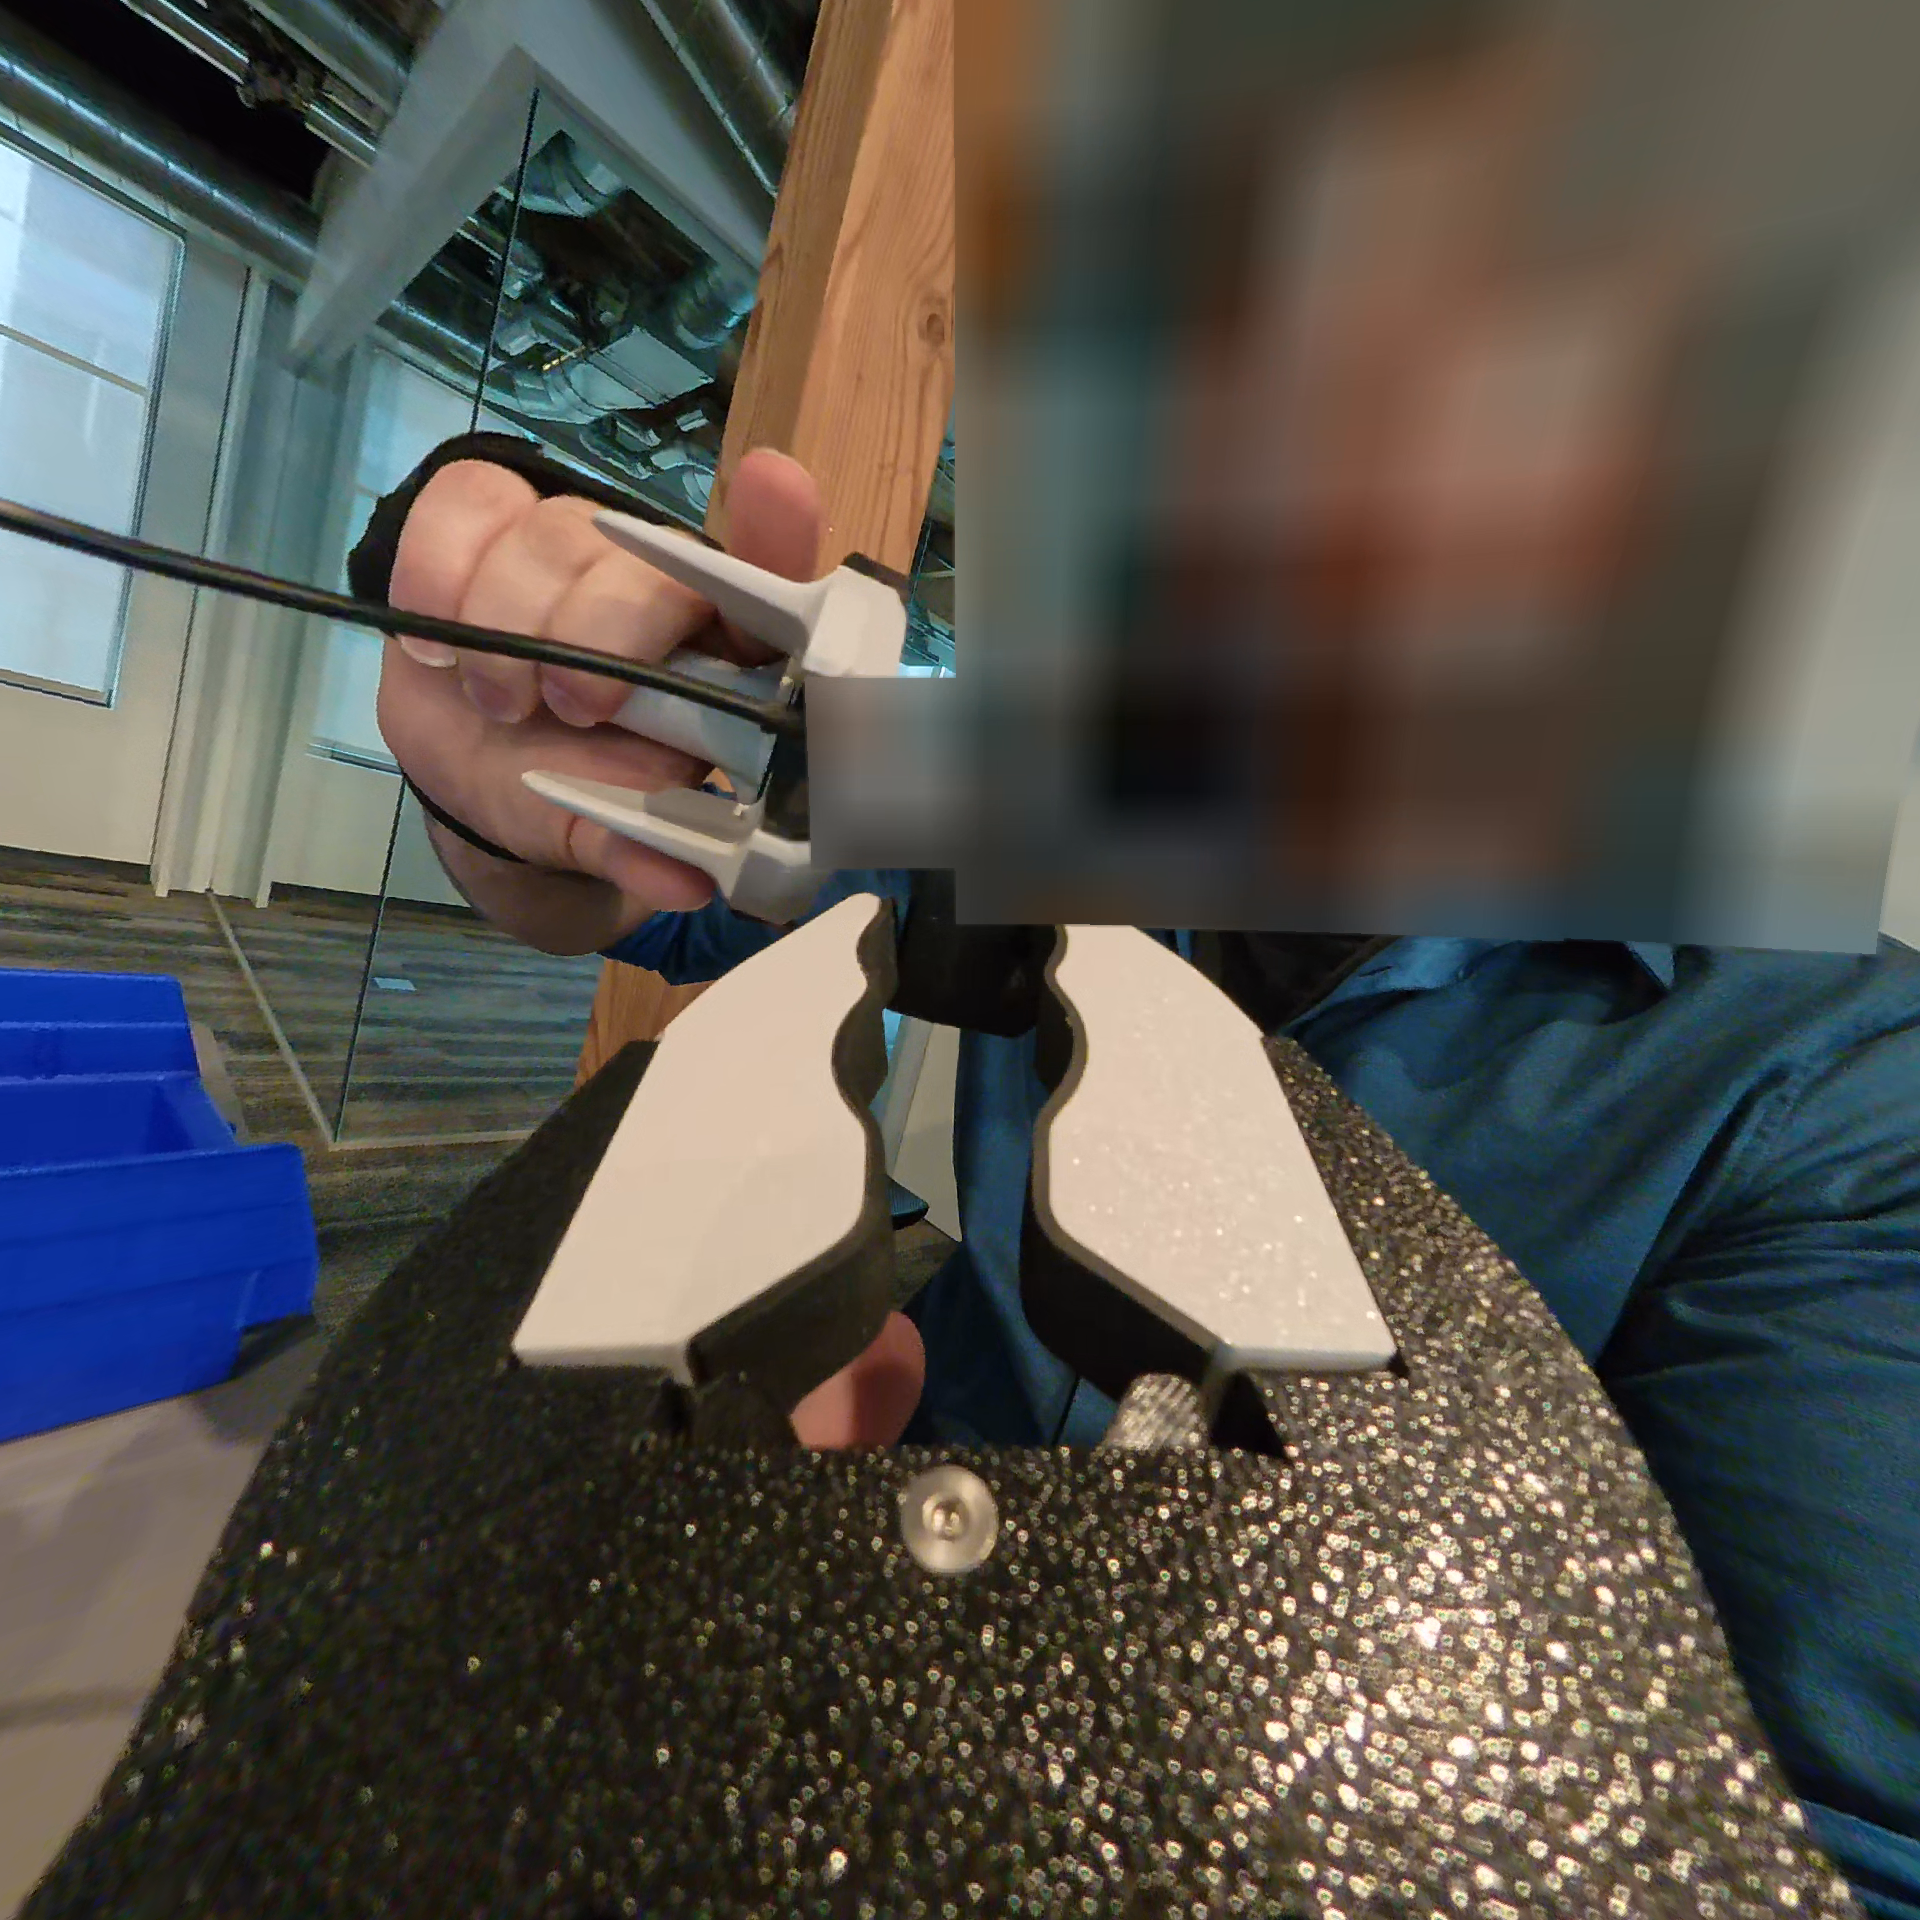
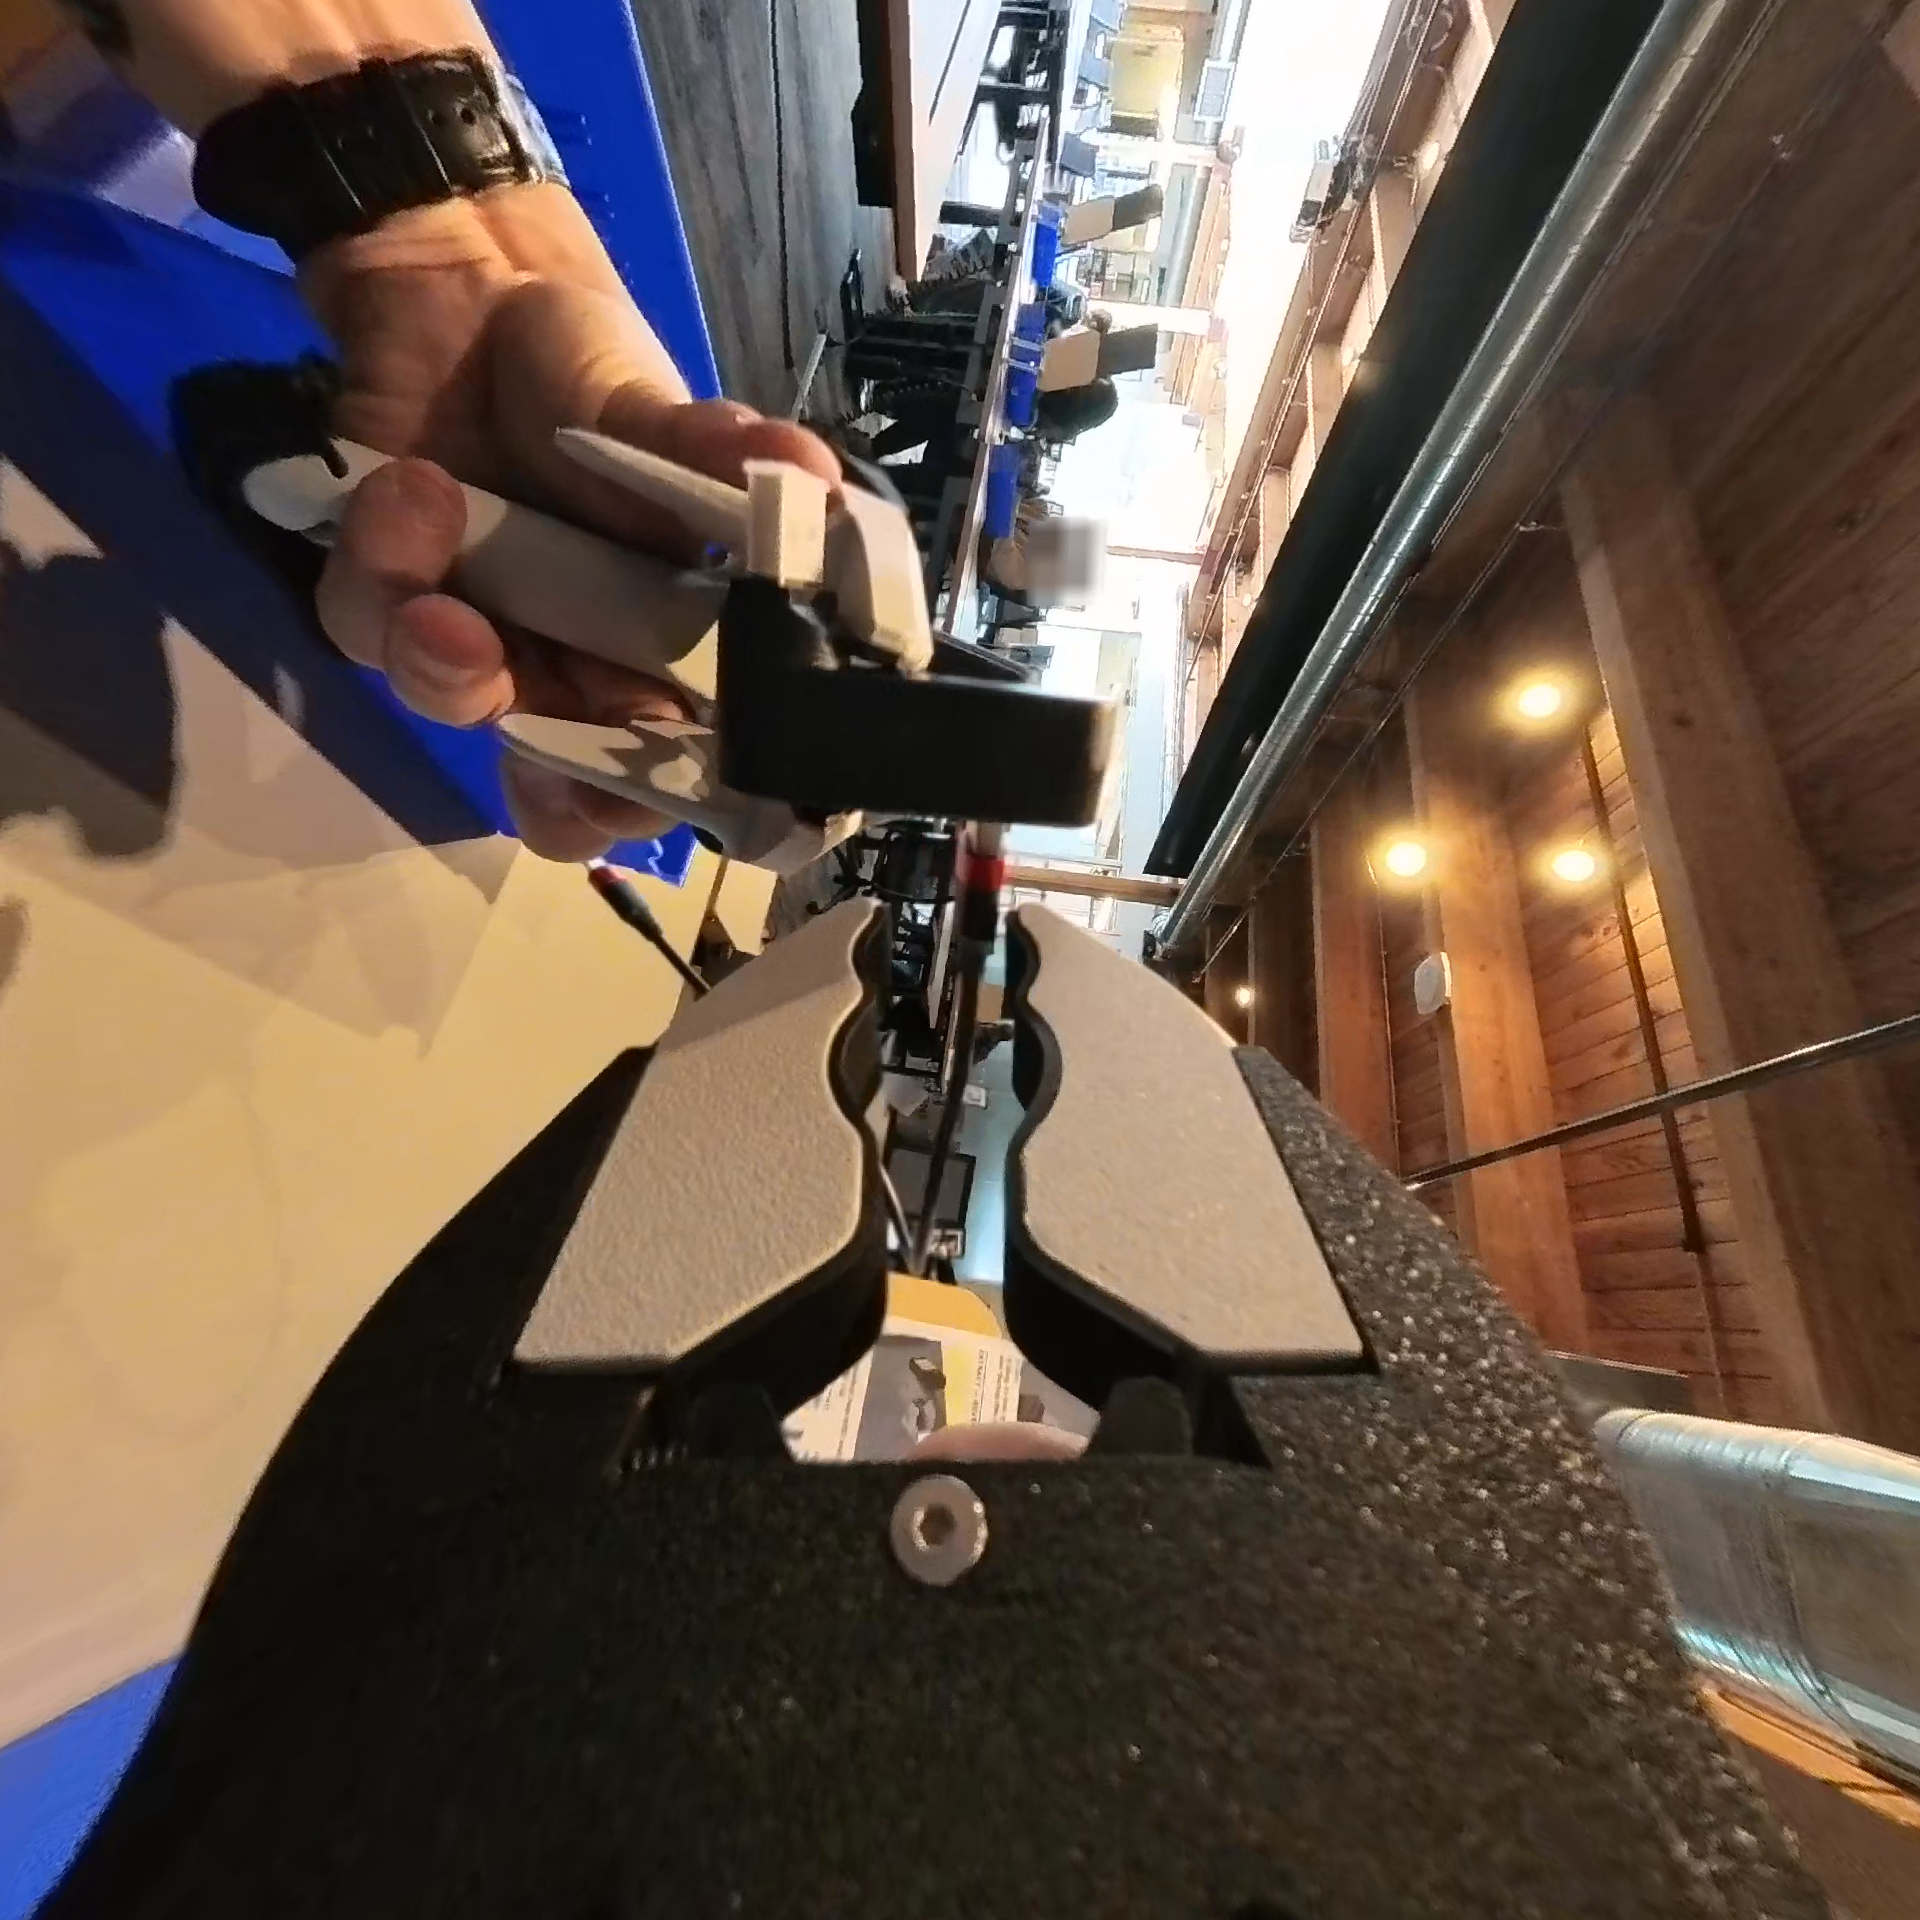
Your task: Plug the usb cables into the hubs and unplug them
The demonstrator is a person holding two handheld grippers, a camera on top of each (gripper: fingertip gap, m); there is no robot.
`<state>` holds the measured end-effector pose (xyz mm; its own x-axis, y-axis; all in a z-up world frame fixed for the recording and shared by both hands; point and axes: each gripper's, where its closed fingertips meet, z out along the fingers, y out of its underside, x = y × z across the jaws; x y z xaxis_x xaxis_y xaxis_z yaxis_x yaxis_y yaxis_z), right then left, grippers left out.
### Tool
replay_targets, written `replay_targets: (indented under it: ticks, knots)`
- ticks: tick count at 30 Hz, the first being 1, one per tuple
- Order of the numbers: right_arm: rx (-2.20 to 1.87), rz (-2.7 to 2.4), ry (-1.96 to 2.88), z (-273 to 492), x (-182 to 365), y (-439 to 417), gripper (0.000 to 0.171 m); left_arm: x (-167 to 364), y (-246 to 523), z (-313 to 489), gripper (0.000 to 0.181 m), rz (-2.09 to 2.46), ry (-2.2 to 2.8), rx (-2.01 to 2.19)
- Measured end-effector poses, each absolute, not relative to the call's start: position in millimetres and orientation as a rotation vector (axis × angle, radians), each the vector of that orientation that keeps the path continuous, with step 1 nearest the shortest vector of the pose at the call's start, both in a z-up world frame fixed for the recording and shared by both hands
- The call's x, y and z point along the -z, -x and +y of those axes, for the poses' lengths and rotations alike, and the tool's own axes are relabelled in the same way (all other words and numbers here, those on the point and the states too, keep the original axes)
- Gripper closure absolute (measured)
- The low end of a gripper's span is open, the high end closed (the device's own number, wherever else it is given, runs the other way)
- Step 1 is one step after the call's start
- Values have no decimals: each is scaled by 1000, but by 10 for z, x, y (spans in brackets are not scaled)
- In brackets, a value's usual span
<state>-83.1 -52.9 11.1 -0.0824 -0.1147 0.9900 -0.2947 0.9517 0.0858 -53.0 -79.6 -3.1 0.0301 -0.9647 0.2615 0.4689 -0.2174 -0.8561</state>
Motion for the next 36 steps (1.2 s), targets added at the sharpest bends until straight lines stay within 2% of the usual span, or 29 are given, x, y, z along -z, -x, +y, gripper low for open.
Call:
replay_targets:
  ticks: [4,36]
  knots:
    - [-164,-1644,-316,-546,-141,817,164,42,544,-786,157,643,1053,1515]
    - [-176,-1657,-12,-421,-207,884,166,-92,623,-657,159,541,1048,1393]
